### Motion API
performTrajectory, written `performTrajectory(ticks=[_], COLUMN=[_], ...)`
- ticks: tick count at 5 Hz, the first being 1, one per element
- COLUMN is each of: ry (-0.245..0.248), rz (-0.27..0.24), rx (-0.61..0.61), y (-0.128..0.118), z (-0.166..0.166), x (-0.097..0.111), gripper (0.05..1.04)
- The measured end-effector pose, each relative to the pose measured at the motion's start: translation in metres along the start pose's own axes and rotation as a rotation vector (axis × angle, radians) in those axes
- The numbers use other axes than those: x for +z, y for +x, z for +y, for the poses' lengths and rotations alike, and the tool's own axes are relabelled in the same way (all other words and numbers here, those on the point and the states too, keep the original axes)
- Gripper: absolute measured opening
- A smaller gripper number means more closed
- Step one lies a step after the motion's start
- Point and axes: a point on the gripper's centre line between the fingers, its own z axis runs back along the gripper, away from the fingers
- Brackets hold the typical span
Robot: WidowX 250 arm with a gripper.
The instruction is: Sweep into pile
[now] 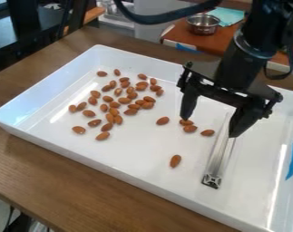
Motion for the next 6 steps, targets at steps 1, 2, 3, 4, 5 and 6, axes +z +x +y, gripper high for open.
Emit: performTrajectory(ticks=[1,2,3,4,5,6], ry=[0.033,0.014,-0.018,-0.059,-0.099,-0.171], rz=[0.038,0.033,0.049,0.069,0.114,0.096], rx=[-0.01,0.035,0.06,0.088,0.109,0.104], y=[-0.007,0.0,0.004,0.01,0.01,0.019], z=[0.001,0.003,0.005,0.003,-0.001,-0.003], x=[-0.014,-0.019,-0.022,-0.024,-0.031,-0.031], gripper=[0.999,0.999,0.999,0.999,0.999,0.999])
